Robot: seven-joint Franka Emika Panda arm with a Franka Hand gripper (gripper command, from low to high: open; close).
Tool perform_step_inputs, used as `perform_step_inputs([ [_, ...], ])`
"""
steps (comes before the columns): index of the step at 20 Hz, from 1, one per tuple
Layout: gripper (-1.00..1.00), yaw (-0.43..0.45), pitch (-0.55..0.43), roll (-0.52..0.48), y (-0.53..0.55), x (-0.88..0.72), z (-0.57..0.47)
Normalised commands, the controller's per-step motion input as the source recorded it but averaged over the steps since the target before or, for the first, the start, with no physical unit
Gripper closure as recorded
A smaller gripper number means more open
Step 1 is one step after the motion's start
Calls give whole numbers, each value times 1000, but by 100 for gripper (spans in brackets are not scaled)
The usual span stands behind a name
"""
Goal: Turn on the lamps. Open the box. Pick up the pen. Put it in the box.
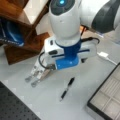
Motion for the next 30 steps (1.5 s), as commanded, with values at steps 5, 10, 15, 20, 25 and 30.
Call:
perform_step_inputs([
  [5, -100, 128, -106, -41, -62, -37, -244],
  [10, -100, 137, -124, -26, -56, -50, -201],
  [15, -100, 134, -169, -33, -76, -18, -268],
  [20, -100, 119, -175, -37, -94, -5, -307],
  [25, -100, 62, -134, -60, -92, -79, -301],
  [30, -100, 52, -178, -58, -99, -79, -261],
])
